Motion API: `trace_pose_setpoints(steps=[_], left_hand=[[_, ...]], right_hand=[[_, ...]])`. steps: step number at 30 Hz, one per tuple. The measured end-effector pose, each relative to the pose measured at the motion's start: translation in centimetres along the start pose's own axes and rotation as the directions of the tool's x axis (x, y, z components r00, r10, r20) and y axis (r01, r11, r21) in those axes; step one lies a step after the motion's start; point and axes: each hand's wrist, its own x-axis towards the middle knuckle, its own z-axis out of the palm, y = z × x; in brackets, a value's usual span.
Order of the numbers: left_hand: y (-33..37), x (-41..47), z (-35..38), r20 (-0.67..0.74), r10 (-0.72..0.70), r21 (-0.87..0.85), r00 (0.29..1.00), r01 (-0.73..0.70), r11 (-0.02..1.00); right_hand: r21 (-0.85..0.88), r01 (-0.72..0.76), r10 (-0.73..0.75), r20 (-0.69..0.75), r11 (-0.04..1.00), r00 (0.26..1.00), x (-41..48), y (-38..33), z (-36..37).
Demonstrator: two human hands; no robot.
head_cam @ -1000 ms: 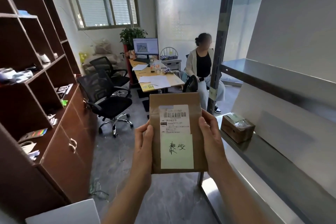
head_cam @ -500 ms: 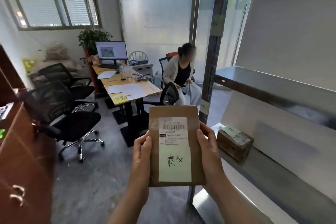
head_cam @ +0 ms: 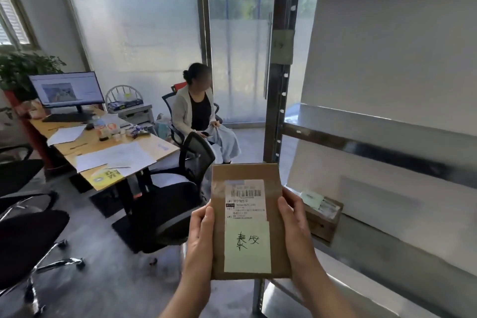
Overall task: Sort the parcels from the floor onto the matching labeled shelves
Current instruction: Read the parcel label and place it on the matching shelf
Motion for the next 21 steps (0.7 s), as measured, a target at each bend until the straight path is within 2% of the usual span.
trace_pose_setpoints(steps=[12, 21], left_hand=[[2.8, 8.7, 4.7, 0.137, -0.006, 0.032, 0.991, 0.001, 0.999], [4.8, 13.2, 6.5, 0.287, 0.017, -0.052, 0.958, -0.002, 0.999]], right_hand=[[-0.006, 0.044, -0.044, -0.099, 0.999, 0.994, 8.0, -2.5, 0.3], [-0.055, 0.124, -0.133, -0.226, 0.991, 0.965, 10.1, -5.1, 1.6]])
